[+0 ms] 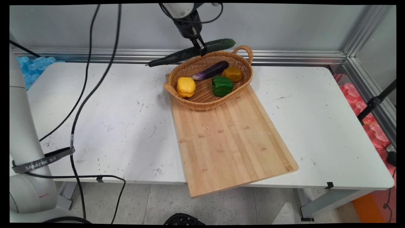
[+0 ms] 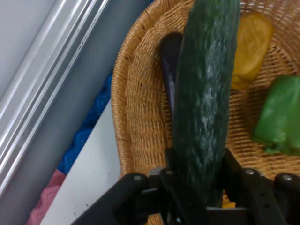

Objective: Place the picked object in the vegetable basket

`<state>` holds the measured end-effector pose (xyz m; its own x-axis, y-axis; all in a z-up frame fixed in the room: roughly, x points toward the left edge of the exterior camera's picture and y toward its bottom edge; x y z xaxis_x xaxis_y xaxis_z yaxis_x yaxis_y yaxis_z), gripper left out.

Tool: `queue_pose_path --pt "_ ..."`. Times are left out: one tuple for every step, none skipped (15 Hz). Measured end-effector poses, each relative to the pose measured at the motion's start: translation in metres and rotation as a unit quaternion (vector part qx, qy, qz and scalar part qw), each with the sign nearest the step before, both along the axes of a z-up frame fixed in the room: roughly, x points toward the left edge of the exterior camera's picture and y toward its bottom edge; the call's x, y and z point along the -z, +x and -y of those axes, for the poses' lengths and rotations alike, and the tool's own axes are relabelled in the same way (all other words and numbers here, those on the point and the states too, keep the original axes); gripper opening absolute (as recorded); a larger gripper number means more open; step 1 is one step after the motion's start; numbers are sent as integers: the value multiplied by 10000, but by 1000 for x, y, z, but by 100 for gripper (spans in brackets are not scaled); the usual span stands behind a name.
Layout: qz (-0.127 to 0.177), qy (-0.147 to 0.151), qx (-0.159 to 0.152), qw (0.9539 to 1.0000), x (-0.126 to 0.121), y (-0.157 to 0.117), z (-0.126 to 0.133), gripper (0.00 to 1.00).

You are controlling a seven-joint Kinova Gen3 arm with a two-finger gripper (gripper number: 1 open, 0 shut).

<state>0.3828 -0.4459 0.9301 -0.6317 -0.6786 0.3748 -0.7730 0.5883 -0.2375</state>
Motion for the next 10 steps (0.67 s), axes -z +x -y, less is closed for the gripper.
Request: queue_pose_path --pt "25 26 26 10000 8 0 7 0" --pt "46 52 45 10000 14 1 12 0" --pt "69 84 65 9999 22 1 18 0" --pt "87 120 81 9999 29 0 24 0" --pt "99 150 91 9998 36 0 29 0" --pt "111 181 101 9997 42 -1 33 0" --pt "126 223 111 9996 50 -2 38 0" --pt "135 258 117 9995 56 -3 42 0" --pt "138 281 120 9994 60 -3 44 0" --pt "140 320 126 9993 66 -5 47 0"
